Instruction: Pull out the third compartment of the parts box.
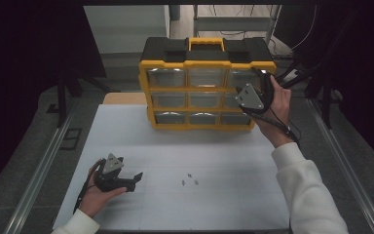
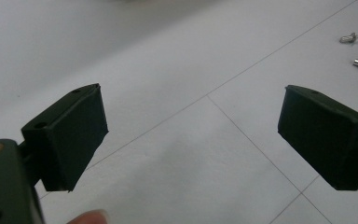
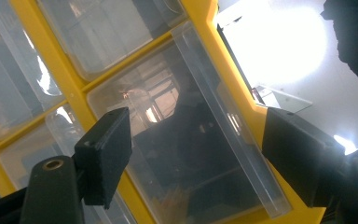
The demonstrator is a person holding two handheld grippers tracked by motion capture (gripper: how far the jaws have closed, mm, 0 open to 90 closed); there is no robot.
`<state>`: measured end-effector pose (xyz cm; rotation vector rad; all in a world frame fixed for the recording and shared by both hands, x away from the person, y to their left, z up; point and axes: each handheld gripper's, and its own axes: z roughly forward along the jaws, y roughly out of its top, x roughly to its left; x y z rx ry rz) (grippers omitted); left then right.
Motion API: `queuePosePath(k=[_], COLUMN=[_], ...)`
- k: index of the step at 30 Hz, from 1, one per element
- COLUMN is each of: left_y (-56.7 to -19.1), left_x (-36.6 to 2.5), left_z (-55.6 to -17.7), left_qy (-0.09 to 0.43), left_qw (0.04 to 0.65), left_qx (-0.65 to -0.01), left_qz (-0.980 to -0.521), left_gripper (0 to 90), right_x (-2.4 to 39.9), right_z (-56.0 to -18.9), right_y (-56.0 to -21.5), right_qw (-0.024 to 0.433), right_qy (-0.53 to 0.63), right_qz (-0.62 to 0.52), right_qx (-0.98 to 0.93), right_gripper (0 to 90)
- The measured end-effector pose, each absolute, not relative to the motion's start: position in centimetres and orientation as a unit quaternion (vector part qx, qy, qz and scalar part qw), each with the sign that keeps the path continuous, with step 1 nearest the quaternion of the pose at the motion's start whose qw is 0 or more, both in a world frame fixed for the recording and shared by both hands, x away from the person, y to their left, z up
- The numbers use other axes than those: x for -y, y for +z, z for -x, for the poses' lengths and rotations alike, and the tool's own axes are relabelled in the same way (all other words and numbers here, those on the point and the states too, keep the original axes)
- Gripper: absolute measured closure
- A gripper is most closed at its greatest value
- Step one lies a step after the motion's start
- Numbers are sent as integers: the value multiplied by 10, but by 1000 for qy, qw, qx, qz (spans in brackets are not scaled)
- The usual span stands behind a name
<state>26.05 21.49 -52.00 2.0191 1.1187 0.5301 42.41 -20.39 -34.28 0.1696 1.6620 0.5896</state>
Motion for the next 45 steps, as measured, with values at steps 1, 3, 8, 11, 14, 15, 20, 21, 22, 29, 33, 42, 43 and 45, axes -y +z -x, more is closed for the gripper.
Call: queuePosePath(k=[1, 3, 8, 11, 14, 15, 20, 21, 22, 29, 33, 42, 43, 45], left_y=[-520, -520, -520, -520, -520, -520, -520, -520, -520, -520, -520, -520, -520, -520], left_x=[-215, -215, -215, -215, -215, -215, -216, -216, -216, -216, -216, -216, -216, -216], left_z=[-261, -260, -260, -261, -260, -260, -260, -260, -260, -260, -260, -260, -260, -260], left_qy=[207, 208, 208, 207, 208, 208, 208, 208, 208, 208, 209, 209, 209, 209], left_qw=[377, 376, 376, 377, 375, 375, 375, 375, 375, 375, 375, 376, 376, 376], left_qx=[-437, -438, -438, -438, -438, -438, -438, -438, -438, -438, -438, -438, -438, -438], left_qz=[-790, -790, -790, -789, -790, -790, -790, -790, -790, -790, -790, -790, -789, -789], left_gripper=[85, 85, 85, 85, 85, 85, 85, 85, 85, 85, 85, 86, 86, 86], right_x=[204, 204, 205, 205, 204, 203, 203, 203, 203, 202, 201, 201, 201, 201], right_z=[-424, -425, -427, -428, -428, -428, -428, -428, -428, -427, -427, -426, -426, -426], right_y=[-343, -343, -343, -343, -343, -342, -343, -343, -343, -343, -344, -343, -343, -343], right_qw=[633, 634, 637, 639, 640, 640, 644, 644, 645, 646, 653, 669, 671, 675], right_qy=[258, 258, 253, 251, 251, 252, 249, 248, 247, 244, 234, 218, 216, 213], right_qz=[-74, -74, -71, -70, -68, -68, -65, -65, -64, -65, -63, -59, -58, -57], right_qx=[-726, -726, -725, -724, -723, -722, -721, -721, -721, -721, -718, -708, -707, -704], right_gripper=[249, 257, 273, 282, 289, 295, 311, 316, 321, 359, 385, 499, 512, 537])
